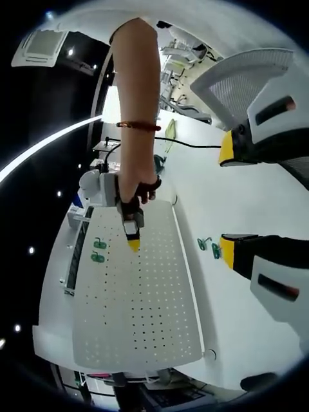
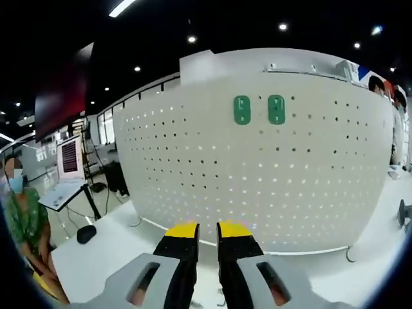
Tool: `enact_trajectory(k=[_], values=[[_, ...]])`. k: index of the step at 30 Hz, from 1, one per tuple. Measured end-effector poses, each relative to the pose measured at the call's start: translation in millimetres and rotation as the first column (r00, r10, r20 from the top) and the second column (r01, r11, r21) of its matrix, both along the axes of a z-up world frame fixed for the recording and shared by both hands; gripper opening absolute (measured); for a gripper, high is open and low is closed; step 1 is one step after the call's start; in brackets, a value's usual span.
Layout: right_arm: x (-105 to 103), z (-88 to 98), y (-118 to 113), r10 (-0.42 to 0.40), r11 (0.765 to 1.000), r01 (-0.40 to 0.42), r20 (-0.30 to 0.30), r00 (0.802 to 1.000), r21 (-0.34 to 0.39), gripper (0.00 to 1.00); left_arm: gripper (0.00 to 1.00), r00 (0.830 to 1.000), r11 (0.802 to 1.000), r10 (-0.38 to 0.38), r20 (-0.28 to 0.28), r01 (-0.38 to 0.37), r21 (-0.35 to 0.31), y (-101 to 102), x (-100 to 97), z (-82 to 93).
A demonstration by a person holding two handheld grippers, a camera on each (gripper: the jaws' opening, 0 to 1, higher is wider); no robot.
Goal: Insert the hook assembly into the mounting plate slot until the hook locks in place.
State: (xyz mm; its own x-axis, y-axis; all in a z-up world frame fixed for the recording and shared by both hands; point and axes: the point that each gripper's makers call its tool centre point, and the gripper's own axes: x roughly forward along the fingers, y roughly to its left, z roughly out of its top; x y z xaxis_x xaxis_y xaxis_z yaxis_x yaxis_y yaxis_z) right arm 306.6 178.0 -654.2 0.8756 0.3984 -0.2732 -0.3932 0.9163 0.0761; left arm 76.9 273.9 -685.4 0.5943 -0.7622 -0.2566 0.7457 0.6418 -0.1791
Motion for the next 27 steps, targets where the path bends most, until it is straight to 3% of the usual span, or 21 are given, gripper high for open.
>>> enact_trajectory(k=[13,27], values=[[-15.9,-41.5,-6.8,0.039,0.999,-0.038,-0.072,0.997,0.007,0.12,0.46,0.999,0.999,-0.033,-0.026,0.034,0.03,-7.8,-9.4,-8.1],[-29.3,-87.0,-0.7,0.093,0.996,-0.09,-0.161,0.983,0.023,0.13,0.46,0.999,0.999,-0.005,-0.047,0.006,0.034,-9.2,-6.3,-12.6]])
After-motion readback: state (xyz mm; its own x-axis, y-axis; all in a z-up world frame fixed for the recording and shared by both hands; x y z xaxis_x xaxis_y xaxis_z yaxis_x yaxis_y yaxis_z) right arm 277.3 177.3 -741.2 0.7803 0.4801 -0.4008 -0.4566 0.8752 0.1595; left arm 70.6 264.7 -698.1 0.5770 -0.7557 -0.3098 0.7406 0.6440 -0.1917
